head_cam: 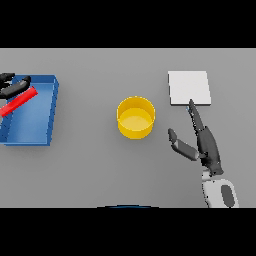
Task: Pick up the red beaker and tilt it to pour out 1 green nut into yellow bowl. Pick up the yellow bowl and place it on the metallic measuring scale.
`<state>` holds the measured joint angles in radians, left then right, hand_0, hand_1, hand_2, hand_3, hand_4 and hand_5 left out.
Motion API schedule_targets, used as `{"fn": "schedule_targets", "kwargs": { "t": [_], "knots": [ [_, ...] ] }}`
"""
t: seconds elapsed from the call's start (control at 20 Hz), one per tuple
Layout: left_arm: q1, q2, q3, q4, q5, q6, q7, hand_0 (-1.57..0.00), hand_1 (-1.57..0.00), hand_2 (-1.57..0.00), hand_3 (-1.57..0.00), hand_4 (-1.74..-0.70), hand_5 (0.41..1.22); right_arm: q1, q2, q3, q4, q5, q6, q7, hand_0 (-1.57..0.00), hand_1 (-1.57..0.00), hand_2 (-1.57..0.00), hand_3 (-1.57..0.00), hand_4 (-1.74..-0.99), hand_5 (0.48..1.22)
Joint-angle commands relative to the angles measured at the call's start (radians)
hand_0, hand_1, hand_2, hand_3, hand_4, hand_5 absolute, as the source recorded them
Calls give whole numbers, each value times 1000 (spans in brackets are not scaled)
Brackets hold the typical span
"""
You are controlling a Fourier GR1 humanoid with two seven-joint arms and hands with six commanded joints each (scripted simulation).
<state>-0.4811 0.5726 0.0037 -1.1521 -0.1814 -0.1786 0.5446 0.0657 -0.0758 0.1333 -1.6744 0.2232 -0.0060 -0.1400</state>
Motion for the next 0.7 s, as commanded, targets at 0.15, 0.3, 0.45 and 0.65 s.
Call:
{"fn": "schedule_targets", "kwargs": {
  "t": [0.15, 0.3, 0.45, 0.65],
  "knots": [
    [-9, -6, -17, 18, -42, 40, -47, -100, -91, -87, -90, -783, 631, -7, -10, -3, 13, 14, -6, 1, 1, 1, 1, 1, -1154, 657],
    [-26, -17, -1, 17, -31, 64, -86, -51, -46, -44, -45, -779, 635, -19, -16, 31, -12, 82, -20, 60, 1, 1, 1, 1, -1115, 638],
    [5, -37, 15, -26, 5, 72, -106, -25, -23, -22, -23, -793, 657, -76, -108, 64, 5, 121, 71, 33, 1, 1, 1, 1, -1088, 665],
    [3, -56, 4, -46, 10, 70, -85, -10, -9, -8, -9, -802, 678, -217, -230, 154, 41, 300, 139, 89, 1, 1, 1, 1, -1132, 631]
  ]
}}
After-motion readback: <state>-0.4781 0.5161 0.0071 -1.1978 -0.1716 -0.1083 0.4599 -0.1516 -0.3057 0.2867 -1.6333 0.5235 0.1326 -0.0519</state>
